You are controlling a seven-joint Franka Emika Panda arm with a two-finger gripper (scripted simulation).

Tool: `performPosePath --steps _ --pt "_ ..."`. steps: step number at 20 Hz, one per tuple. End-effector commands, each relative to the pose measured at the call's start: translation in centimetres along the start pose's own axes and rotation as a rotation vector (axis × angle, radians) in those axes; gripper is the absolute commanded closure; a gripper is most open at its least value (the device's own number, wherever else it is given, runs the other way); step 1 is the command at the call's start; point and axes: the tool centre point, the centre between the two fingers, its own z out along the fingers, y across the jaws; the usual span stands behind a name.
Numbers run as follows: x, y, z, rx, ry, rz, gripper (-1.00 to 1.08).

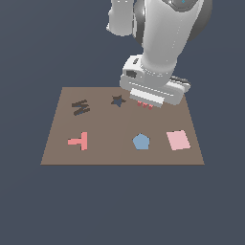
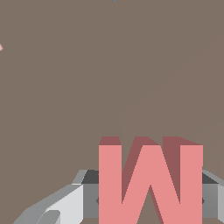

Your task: Insert a designated object into the corresponding slot on a board.

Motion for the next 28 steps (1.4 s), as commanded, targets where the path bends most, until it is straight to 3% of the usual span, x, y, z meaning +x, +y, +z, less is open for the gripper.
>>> performPosePath --steps 1,14,28 --pt "0.0 0.0 0.0 0.000 -0.001 -0.002 1.08" --pt "-1.3 1.6 0.0 0.000 0.000 -0.156 1.08" --pt "-3.4 6.5 -0.2 0.000 0.000 -0.555 1.08"
